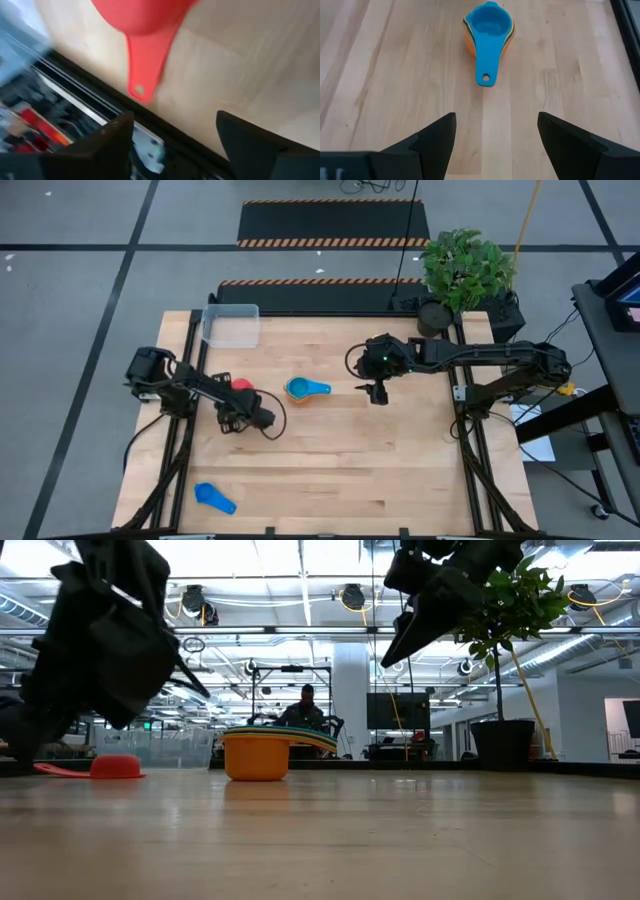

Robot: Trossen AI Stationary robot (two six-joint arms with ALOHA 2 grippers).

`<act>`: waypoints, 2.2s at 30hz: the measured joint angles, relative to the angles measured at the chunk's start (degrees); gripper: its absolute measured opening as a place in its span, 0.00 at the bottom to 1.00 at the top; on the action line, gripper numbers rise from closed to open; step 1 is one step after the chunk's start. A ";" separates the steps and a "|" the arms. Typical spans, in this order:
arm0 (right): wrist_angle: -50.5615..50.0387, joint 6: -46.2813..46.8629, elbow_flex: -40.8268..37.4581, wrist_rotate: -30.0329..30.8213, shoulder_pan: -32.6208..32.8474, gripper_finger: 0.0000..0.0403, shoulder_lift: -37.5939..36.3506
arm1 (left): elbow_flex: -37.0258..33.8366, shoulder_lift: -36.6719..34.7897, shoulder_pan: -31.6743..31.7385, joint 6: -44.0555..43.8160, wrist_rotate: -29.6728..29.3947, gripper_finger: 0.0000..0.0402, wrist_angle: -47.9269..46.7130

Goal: Nest measuring cups in basket
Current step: Stack the red measuring cup on top of the light blue measuring cup

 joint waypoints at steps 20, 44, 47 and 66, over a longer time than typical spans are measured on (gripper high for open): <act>0.03 -0.79 0.00 -0.10 0.00 0.68 0.00 | 0.00 -0.04 21.10 20.90 7.17 0.66 3.15; -0.47 -0.70 0.00 -0.12 0.04 0.68 0.00 | -1.14 -0.04 27.46 23.20 4.14 0.62 4.61; -0.47 -0.70 0.00 -0.12 0.04 0.68 0.00 | -1.14 -0.04 27.46 23.08 4.15 0.62 4.61; -0.49 -0.73 0.02 -0.14 0.04 0.68 0.00 | -1.10 11.66 29.17 23.50 4.45 0.62 3.77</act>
